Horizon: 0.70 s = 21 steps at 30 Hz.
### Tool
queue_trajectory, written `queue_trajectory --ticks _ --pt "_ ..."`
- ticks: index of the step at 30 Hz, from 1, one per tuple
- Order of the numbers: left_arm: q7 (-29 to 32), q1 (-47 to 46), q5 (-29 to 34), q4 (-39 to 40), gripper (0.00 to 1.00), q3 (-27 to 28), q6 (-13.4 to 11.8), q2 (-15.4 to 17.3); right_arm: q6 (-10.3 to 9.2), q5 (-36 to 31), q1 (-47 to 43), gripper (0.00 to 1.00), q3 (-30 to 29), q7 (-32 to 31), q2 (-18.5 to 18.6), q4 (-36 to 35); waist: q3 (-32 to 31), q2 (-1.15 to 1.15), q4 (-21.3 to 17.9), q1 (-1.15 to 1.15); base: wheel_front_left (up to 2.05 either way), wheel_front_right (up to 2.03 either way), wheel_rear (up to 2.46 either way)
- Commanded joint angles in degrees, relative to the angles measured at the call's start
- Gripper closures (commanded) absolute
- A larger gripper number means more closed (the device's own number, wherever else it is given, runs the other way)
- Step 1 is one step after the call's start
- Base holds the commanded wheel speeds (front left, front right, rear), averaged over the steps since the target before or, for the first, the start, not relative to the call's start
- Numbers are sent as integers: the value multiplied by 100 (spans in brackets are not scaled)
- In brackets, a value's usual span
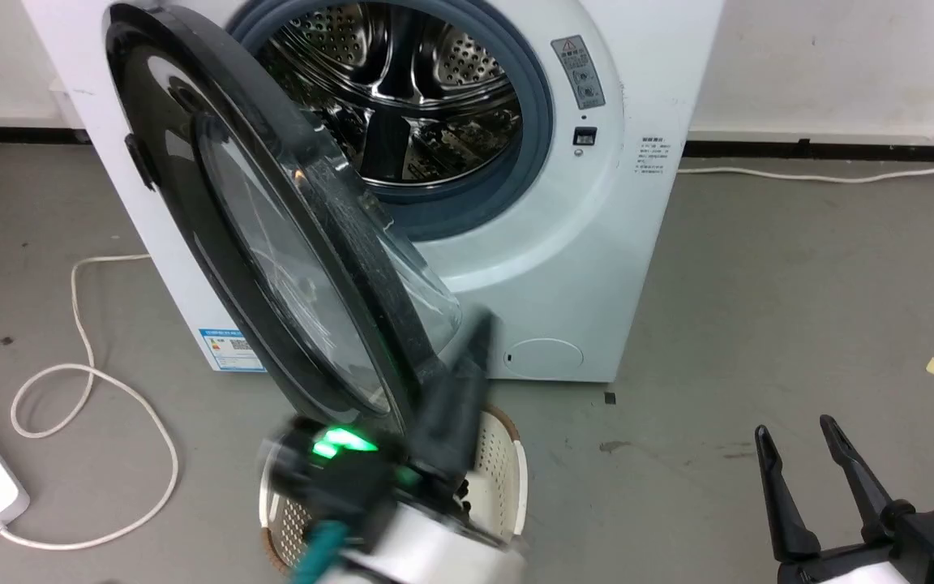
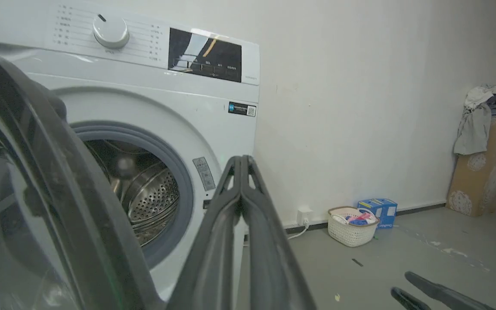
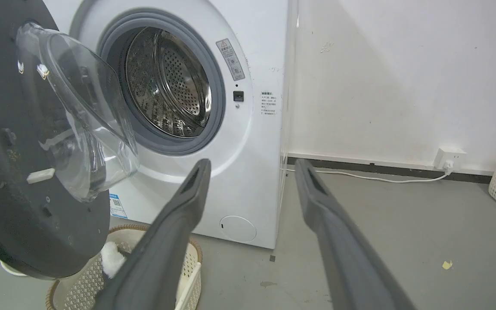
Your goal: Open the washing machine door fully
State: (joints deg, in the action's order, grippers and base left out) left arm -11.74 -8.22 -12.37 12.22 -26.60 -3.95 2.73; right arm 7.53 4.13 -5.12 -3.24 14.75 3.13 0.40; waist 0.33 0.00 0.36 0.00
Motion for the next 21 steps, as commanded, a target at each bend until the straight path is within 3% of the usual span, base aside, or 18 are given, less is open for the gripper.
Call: queue_trajectory --ticks 1,6,14,21 --pt "38 54 -30 -82 100 -73 -32 15 -4 39 36 0 1 25 -24 13 21 0 -10 0 0 0 0" --pt "249 0 -436 -977 100 -583 -153 15 -4 56 97 0 4 25 -25 5 122 0 -37 0 0 0 0" --pt "-18 -281 -657 -2179 100 -458 -336 15 -4 98 121 0 26 25 -25 36 204 0 10 0 0 0 0" --pt "-183 -104 -785 -2545 100 -431 -273 41 -4 141 -14 0 19 25 -25 122 -44 0 592 0 0 0 0"
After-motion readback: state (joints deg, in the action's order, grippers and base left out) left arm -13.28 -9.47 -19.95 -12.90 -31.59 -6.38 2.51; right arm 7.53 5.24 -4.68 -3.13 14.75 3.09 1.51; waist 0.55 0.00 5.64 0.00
